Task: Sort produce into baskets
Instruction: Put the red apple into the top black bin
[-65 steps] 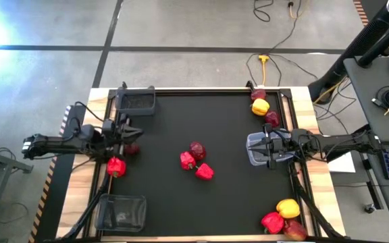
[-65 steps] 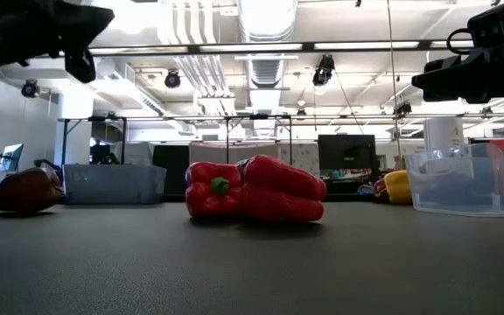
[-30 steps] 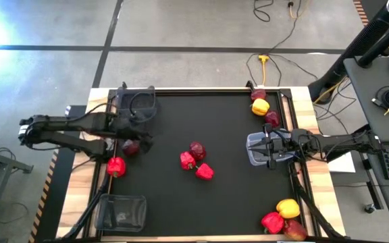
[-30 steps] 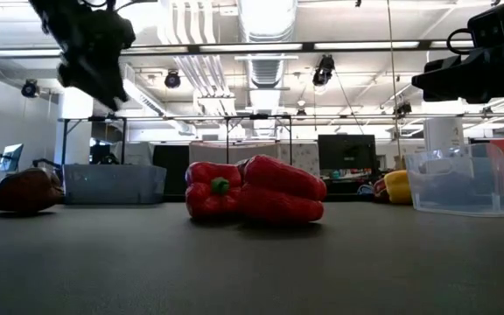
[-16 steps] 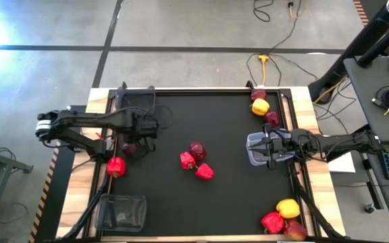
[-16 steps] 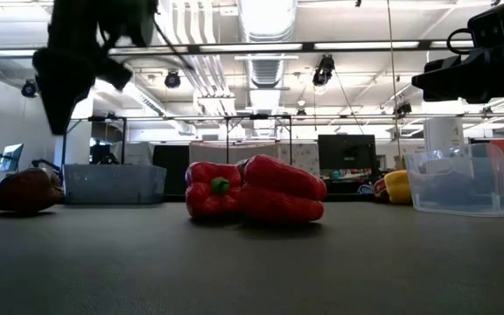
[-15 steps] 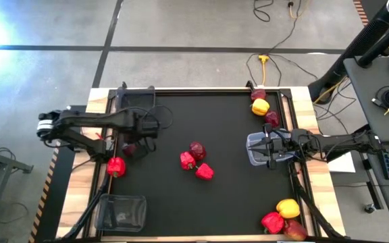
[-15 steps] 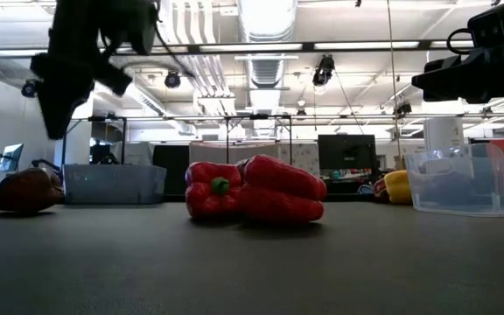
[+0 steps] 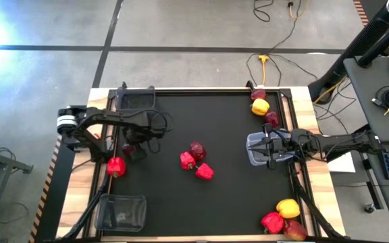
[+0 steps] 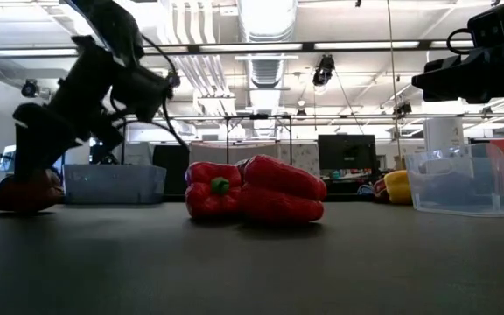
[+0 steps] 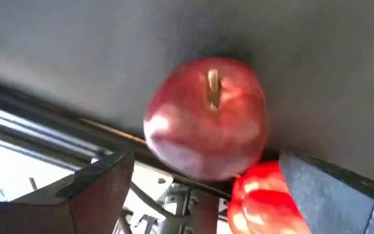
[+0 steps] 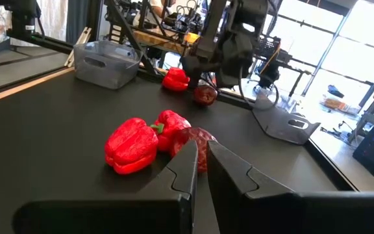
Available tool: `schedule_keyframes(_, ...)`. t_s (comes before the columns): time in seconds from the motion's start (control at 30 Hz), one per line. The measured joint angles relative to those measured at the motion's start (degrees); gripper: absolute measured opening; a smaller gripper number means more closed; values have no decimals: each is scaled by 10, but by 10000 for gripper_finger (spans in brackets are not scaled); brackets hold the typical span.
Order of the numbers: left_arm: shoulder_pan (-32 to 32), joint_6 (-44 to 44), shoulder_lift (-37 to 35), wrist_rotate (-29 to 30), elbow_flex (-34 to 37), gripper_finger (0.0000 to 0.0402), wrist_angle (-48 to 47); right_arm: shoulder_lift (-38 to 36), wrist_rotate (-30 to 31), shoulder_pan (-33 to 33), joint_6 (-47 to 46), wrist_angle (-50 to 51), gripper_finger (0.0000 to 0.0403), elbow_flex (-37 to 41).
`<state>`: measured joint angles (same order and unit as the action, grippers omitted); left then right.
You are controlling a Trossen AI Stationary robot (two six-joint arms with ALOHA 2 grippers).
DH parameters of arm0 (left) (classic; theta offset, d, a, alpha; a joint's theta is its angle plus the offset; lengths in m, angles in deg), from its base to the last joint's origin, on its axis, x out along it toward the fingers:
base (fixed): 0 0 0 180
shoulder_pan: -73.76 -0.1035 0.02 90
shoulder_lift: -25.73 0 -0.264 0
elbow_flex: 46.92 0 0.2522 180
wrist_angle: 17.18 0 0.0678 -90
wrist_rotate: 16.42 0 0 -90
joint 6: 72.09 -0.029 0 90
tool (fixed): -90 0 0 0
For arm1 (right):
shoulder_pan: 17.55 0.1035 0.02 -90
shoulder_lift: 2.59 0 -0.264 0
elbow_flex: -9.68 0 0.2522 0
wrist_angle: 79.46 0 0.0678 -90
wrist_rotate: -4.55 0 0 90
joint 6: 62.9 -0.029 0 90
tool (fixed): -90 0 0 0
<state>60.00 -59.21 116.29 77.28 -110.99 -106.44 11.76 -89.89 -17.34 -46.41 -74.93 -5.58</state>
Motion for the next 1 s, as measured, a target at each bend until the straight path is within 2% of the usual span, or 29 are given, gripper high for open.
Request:
schedule_keyframes(0.33,-1,-13,61,3,21,360,57,0,0,0,0,0,29,0)
schedule_keyframes(0.4,-1,-13,65,18,23,352,59,0,0,0,0,0,29,0)
schedule_keyframes(0.5,-1,-13,64,42,24,332,58,0,0,0,0,0,29,0)
schedule_keyframes(0.73,-1,-15,54,48,23,262,47,0,0,0,0,0,29,0)
schedule_keyframes(0.9,-1,-3,45,57,-20,250,-15,0,0,0,0,0,29,0)
schedule_keyframes(1.0,-3,-8,35,104,-76,253,-52,0,0,0,0,0,29,0)
